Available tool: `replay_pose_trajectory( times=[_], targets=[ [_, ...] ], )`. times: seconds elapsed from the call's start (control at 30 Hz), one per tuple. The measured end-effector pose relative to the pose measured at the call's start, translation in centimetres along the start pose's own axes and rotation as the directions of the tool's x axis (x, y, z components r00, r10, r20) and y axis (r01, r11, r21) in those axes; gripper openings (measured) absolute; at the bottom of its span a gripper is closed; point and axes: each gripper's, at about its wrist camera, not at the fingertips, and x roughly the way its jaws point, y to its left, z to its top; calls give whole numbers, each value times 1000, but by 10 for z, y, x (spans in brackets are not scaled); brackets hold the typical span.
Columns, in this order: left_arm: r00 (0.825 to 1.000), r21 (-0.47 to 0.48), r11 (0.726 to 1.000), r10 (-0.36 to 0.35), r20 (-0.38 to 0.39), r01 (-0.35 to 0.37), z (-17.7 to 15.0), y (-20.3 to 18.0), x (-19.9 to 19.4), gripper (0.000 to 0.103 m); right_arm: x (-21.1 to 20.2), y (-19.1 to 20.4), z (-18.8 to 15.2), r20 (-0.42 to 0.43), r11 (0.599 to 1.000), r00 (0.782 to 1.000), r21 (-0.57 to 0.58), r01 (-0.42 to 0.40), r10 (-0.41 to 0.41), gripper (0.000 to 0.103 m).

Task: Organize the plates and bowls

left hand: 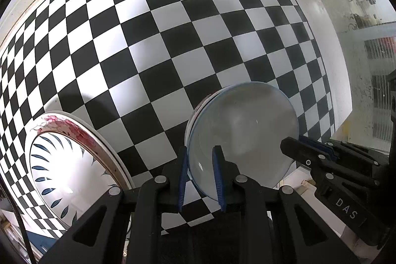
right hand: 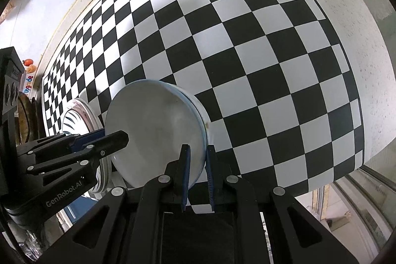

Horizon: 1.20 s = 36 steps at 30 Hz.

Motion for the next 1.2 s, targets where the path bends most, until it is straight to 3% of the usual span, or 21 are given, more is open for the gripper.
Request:
replay_pose_trajectory(
  times=[0.3,0.47,0.57,0.63,0.9,1.2],
  targets=[
    [1000,4,1000,-5,14,5,-2,0,-18,17,-1,-1,2,-33,1000,999,-1,-16,16,15],
    [992,-28,995,-95,85,97,11,8,-60,18,-19,-5,7,-46,998,997,16,-64,64,16],
    [982,-76,986,-135,134,145,40,21,-79,23,-35,-6,25,-22,995,995,23,-94,94,32],
    [978,-114,981,-141,151,159,70,34,-84,29,-46,-4,44,6,994,994,19,-111,111,42],
    [978,-243,952,-154,141,185,182,81,-63,29,-58,9,169,85,993,989,-2,-118,118,43],
    [985,-313,934,-155,79,172,247,108,-19,29,-22,25,279,56,997,996,-26,-68,70,43]
  ],
)
